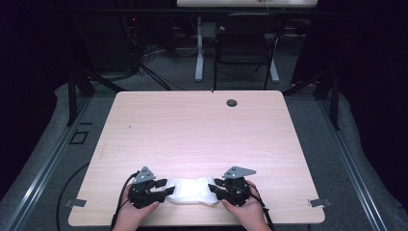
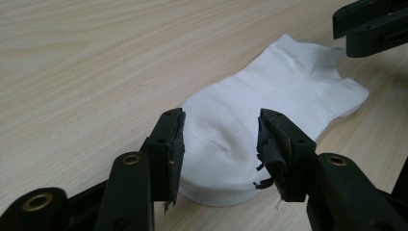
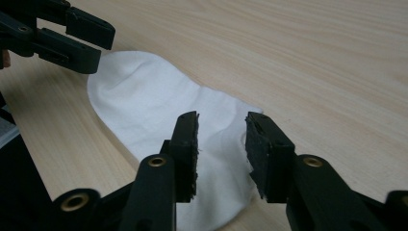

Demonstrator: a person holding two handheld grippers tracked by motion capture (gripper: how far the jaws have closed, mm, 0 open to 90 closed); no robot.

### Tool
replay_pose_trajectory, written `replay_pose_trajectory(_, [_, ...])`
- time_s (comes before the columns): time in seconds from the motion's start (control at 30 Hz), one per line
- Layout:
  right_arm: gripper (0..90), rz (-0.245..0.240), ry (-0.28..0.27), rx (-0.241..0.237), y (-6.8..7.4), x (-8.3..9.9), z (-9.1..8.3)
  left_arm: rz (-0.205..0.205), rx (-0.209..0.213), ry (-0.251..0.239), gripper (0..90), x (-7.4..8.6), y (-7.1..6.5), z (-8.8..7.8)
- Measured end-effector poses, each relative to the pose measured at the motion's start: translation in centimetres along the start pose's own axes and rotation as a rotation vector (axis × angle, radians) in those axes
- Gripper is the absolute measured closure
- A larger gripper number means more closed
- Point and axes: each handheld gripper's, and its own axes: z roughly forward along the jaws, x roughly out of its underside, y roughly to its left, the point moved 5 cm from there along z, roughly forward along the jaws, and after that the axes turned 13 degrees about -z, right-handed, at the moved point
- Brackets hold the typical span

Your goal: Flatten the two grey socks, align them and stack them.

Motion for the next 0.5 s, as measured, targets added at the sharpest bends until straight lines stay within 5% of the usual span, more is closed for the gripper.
replay_pose_trajectory(0.23, [57.4, -0.038, -0.025, 0.043, -0.7, 0.1, -0.7, -0.035, -0.021, -0.038, 49.4, -0.4, 1.2, -1.0])
replay_pose_trajectory(0.5, [53.2, -0.02, -0.031, 0.084, -2.0, 0.7, -1.1, -0.067, -0.063, -0.062, 46.8, -0.7, 2.9, -1.6])
